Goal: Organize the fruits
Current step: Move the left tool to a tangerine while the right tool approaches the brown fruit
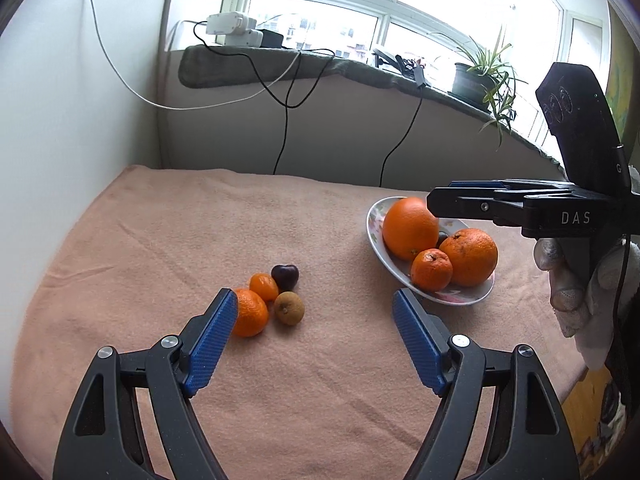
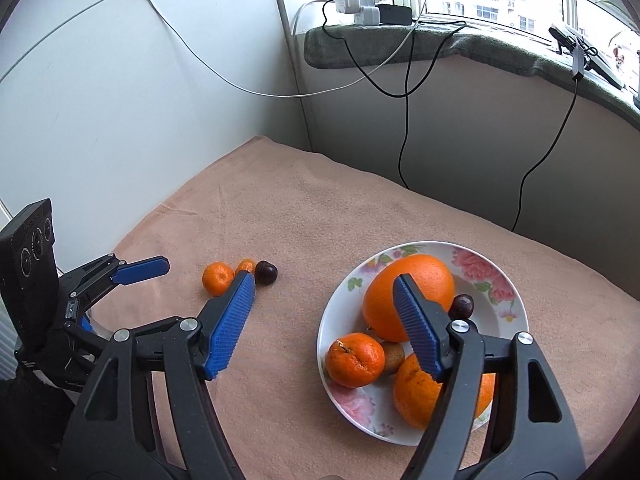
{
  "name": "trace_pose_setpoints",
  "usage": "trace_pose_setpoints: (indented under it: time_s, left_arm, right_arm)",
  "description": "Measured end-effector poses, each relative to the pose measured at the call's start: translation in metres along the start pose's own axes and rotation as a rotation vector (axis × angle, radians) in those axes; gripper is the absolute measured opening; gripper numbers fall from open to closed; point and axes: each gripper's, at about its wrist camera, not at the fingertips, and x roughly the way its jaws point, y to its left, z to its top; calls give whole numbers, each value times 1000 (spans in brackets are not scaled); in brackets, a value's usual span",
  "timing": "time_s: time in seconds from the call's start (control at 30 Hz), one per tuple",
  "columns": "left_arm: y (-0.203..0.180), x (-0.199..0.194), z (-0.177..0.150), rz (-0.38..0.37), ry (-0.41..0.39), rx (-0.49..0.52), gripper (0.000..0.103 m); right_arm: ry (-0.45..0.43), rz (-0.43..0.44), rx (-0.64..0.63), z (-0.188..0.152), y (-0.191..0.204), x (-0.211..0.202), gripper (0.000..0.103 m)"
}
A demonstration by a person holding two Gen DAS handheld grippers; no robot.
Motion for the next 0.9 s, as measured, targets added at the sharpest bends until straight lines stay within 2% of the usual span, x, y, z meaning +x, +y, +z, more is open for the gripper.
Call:
trace_pose_setpoints:
  time_s: [0.07,0.17,0.27,0.7,0.9]
  left_arm:
    - [6,-1,-4,4,7,-13,79]
    - [16,0,-7,8,19,-24,73]
    - [26,1,-10,4,31,-47,70]
    - [46,18,-10,2,79,-28,42]
    - [51,28,-13,4,109,0,40]
  right_arm:
    - [14,13,-13,2,6,6,70]
    - [36,31,-37,2,18,15,65]
    - [55,50,-52,2,29,25,63]
    - [176,107,-116,-3,57,71,47]
    - [229,119,-150,-7,63,91,40]
